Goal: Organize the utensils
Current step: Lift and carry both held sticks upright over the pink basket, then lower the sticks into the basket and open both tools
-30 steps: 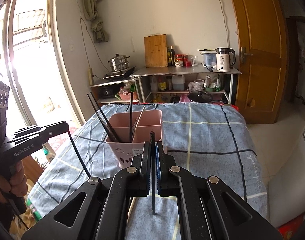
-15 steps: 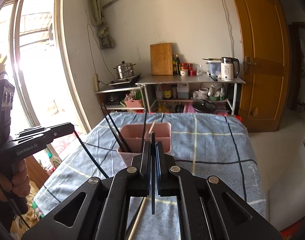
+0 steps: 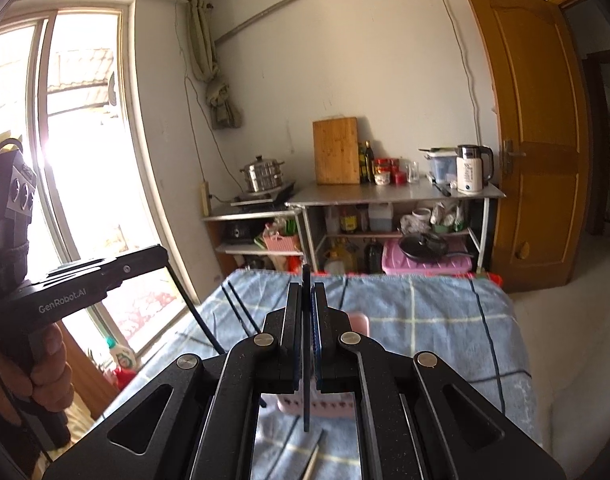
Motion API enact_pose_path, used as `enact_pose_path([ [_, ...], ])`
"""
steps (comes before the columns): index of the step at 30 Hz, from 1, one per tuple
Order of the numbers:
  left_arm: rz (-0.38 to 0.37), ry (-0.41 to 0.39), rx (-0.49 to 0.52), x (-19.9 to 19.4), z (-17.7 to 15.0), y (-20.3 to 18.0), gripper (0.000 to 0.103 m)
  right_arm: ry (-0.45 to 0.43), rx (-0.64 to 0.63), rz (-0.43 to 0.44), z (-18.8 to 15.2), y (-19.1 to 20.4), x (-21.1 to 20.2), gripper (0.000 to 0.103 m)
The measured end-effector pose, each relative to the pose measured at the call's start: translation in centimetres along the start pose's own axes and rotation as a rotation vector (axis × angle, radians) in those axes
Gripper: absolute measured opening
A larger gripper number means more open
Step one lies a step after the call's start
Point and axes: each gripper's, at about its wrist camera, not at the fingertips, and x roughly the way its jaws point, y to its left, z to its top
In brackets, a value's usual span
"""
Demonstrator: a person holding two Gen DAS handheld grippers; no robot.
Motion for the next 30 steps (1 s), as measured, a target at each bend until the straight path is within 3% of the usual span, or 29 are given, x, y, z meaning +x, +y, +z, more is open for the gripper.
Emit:
enact_pose_path([
  [13,0.013,-0.022,-0.026,4.1,2.1,2.5,0.003,-0.051,0.007,0.016,2.5,0.8,4.2,0.004],
  [30,0.012,0.116,-0.07,9.9,-4.2,4.5,0.003,0.095,0.024,0.003,-2.6,-0.7,9.1,0.004],
])
